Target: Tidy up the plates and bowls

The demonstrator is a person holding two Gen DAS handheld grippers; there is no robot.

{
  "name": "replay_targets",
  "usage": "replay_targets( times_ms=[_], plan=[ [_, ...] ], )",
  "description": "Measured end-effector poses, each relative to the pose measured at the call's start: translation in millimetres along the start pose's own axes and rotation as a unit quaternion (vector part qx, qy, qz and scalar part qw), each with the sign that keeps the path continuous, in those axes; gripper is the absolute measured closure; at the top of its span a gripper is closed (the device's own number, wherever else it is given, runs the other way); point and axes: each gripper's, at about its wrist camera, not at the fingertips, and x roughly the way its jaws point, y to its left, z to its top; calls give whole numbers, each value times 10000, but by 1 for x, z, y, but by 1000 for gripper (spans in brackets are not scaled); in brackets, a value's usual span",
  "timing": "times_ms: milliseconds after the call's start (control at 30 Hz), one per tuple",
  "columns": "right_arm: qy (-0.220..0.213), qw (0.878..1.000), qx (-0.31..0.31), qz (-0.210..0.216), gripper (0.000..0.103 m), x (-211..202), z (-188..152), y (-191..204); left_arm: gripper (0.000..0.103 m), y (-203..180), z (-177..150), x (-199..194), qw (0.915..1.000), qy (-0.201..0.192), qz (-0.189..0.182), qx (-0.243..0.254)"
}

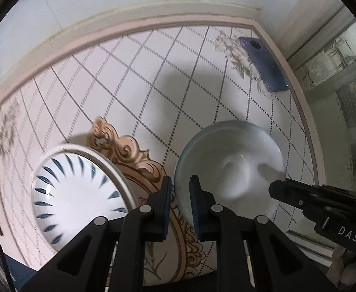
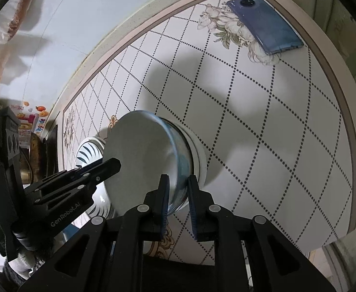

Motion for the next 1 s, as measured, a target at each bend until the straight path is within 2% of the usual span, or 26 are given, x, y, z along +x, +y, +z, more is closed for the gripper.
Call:
replay_targets(
  times_ms=[100, 167, 233, 433, 500, 567, 733, 833, 1000],
  plan=[
    [-99, 9998, -83, -156, 80, -13, -5, 6, 89, -3, 0, -19, 9998, -138, 46, 117],
    [-212, 9993, -137, -263, 60, -25, -9, 11, 87, -5, 1, -35, 9995, -234, 28, 188],
    [-378, 9985, -161, -354, 48, -40, -14, 17, 84, -6, 1, -49, 9990, -347, 19, 269],
    [-684, 9961, -224, -503, 27, -78, -24, 29, 71, -11, 1, -88, 9967, -666, -121, 446],
    [-788, 9950, -307, -539, 24, -90, -28, 34, 58, -11, 1, -98, 9957, -766, -124, 516],
    [-890, 9933, -393, -623, 18, -100, -32, 41, 29, -11, 0, -106, 9950, -821, -197, 536],
    [-1077, 9893, -577, -803, 12, -121, -40, 55, 18, -7, -3, -120, 9941, -908, -339, 487],
    [-1131, 9882, -645, -812, 10, -127, -43, 61, 8, -5, -4, -126, 9935, -961, -431, 437],
    [-1113, 9882, -641, -833, 8, -129, -44, 64, 8, 3, -6, -121, 9945, -886, -499, 258]
  ],
)
